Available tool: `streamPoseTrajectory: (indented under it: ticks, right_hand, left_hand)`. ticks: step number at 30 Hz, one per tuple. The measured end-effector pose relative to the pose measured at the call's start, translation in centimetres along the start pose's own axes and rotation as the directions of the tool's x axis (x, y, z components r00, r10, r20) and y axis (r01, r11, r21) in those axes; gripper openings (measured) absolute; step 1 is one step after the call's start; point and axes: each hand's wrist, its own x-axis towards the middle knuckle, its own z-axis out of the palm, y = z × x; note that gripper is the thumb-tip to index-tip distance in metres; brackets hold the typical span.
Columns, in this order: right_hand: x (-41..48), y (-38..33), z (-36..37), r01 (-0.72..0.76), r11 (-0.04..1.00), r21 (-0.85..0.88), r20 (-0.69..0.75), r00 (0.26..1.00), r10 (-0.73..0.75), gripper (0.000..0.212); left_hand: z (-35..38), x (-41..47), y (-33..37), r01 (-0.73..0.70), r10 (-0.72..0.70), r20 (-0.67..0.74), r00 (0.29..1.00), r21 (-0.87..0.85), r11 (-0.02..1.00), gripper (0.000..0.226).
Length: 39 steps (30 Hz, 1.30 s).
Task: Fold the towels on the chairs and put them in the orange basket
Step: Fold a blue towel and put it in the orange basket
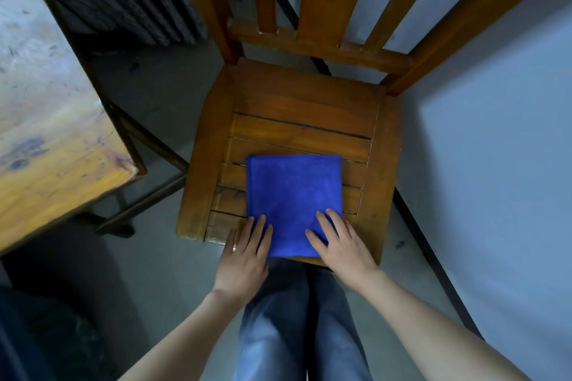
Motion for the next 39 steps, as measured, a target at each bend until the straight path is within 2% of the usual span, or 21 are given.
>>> streamPoseTrajectory:
  ticks: [2, 6, 10, 14, 18, 20, 21, 24, 27, 29, 31, 33, 39]
  right_hand:
    - [0.3, -0.2, -0.1, -0.018, 1.000, 0.018, -0.019, 1.000, 0.019, 0.078]
    - [0.4, -0.6, -0.8, -0.037, 0.999, 0.017, -0.047, 0.998, 0.038, 0.071]
    - [-0.1, -0.8, -0.8, -0.036, 0.999, 0.021, -0.063, 0.997, 0.037, 0.065]
    - [-0.5, -0.6, 0.5, -0.071, 0.997, 0.003, -0.060, 0.996, 0.071, 0.067]
    - [-2.1, -2.0, 2.4, -0.065, 0.997, -0.039, -0.032, 0.997, 0.063, 0.080]
    - [-3.3, -2.7, 2.9, -0.062, 0.996, -0.061, -0.090, 0.994, 0.056, 0.070]
    - [-3.7, -2.9, 2.9, -0.073, 0.996, -0.058, -0.129, 0.989, 0.065, 0.064]
    - [-4.3, -2.6, 2.0, -0.080, 0.997, -0.011, -0.216, 0.973, 0.075, 0.061]
    - [-4.6, -1.2, -1.1, -0.028, 1.000, -0.006, -0.311, 0.950, 0.025, 0.055]
    - [-4.6, 0.2, -4.4, -0.002, 1.000, -0.031, -0.355, 0.935, -0.009, 0.039]
    - [-4.6, 1.3, -8.3, -0.007, 0.999, -0.052, -0.397, 0.918, -0.014, 0.024]
    - [-4.5, 2.3, -12.0, -0.033, 0.997, -0.073, -0.411, 0.912, 0.000, 0.020]
    - [-6.0, 3.5, -23.4, -0.127, 0.991, -0.029, -0.454, 0.885, 0.100, 0.050]
  left_hand:
    - [-0.4, 0.7, -0.4, 0.026, -0.025, 0.043, 0.999, -0.028, 0.999, 0.093]
    - [-1.0, 1.4, -0.6, 0.010, -0.012, 0.104, 0.995, 0.023, 1.000, 0.094]
    - [-1.0, 1.6, 0.0, 0.027, -0.027, 0.148, 0.989, 0.004, 1.000, 0.099]
    - [-1.5, 1.9, 0.3, -0.001, 0.002, 0.042, 0.999, -0.011, 1.000, 0.074]
    - [-1.2, 0.9, 0.2, -0.100, 0.098, -0.046, 0.994, -0.053, 0.994, 0.047]
    - [-1.3, 0.6, 0.3, -0.138, 0.134, -0.063, 0.989, -0.064, 0.988, 0.026]
    - [-1.6, 0.5, 0.5, -0.143, 0.140, -0.062, 0.988, -0.062, 0.988, 0.022]
    - [-2.7, 0.0, 0.6, -0.126, 0.123, -0.078, 0.989, -0.030, 0.992, 0.036]
    - [-5.3, -0.5, 0.7, -0.116, 0.115, -0.095, 0.989, -0.005, 0.993, 0.033]
    - [-8.0, -0.5, 1.1, -0.103, 0.105, -0.090, 0.990, 0.027, 0.994, 0.028]
    - [-11.8, -0.4, 1.4, -0.095, 0.103, -0.139, 0.985, 0.065, 0.993, 0.016]
    - [-15.3, 0.0, 1.7, -0.086, 0.101, -0.199, 0.975, 0.083, 0.993, 0.008]
    - [-26.1, -0.5, 2.4, -0.024, 0.004, -0.387, 0.922, -0.047, 0.999, 0.036]
